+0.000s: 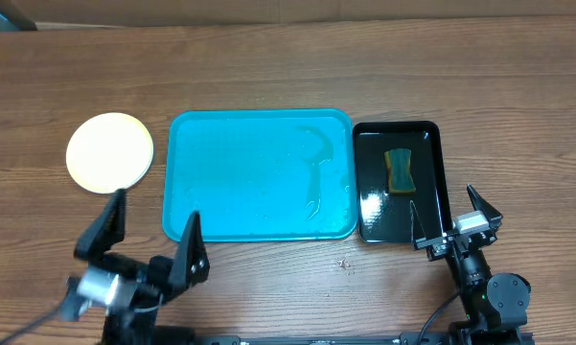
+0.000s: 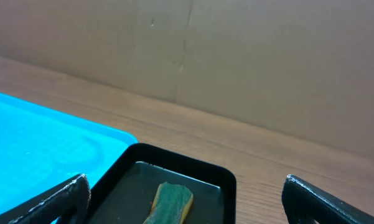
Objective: Clean dirty plates on tray and stack at the side
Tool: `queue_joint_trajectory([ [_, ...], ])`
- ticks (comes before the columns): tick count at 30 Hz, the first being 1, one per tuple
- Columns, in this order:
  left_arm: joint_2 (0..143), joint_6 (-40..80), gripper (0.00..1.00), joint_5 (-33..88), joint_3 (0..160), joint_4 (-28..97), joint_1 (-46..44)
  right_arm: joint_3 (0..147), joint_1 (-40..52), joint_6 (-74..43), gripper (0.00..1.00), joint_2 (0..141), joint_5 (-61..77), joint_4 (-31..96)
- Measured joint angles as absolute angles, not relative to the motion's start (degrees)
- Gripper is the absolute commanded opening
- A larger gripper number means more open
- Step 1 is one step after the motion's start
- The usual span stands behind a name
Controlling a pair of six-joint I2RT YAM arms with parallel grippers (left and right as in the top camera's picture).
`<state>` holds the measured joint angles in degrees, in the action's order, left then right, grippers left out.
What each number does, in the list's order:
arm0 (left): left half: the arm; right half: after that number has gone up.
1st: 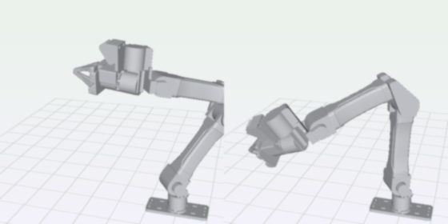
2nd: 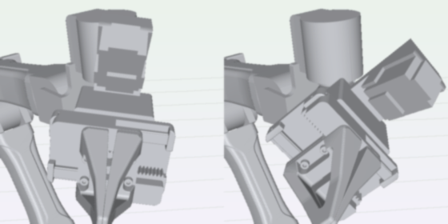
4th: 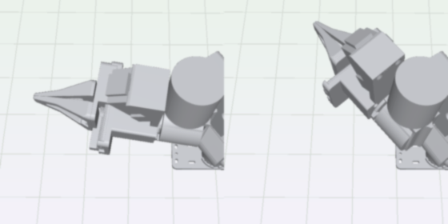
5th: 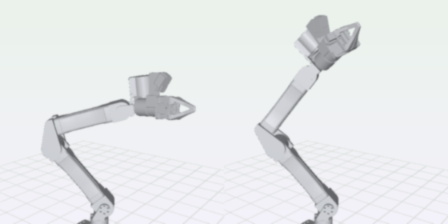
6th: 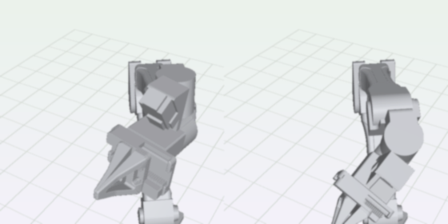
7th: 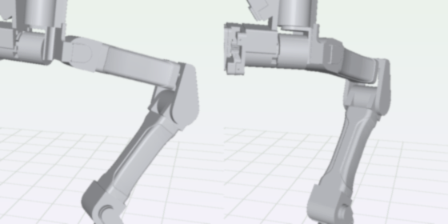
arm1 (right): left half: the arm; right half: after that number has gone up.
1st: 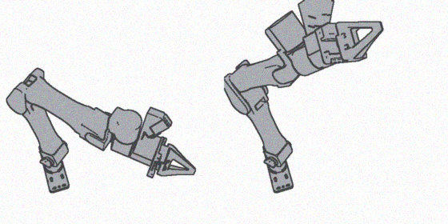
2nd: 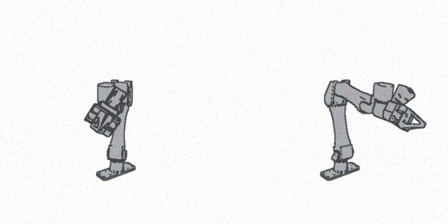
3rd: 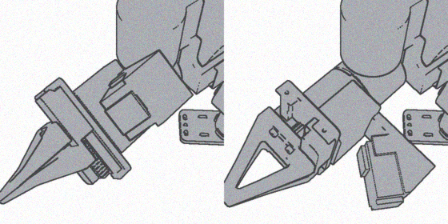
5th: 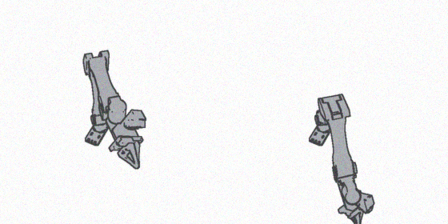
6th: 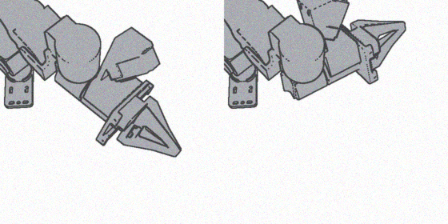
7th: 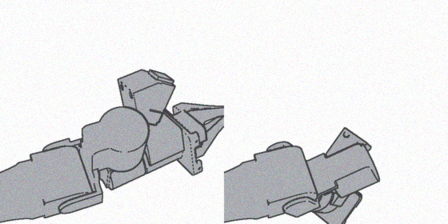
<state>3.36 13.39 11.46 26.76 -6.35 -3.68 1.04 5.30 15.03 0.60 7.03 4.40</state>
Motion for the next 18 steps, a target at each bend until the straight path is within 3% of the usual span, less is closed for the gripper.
queue_joint_trajectory([
  [3,0.75,13.39,1.0,10.59,21.32,-15.07,-3.68,1.04,5.3,15.05,1.0,0.58,7.05,4.38],
  [6,0.69,13.37,1.0,9.34,17.39,-16.08,-3.66,1.04,5.3,15.03,1.0,0.58,7.03,4.38],
  [18,0.69,13.37,1.0,3.97,6.15,-2.13,-3.62,1.04,5.3,15.05,1.0,0.58,7.05,4.4],
])
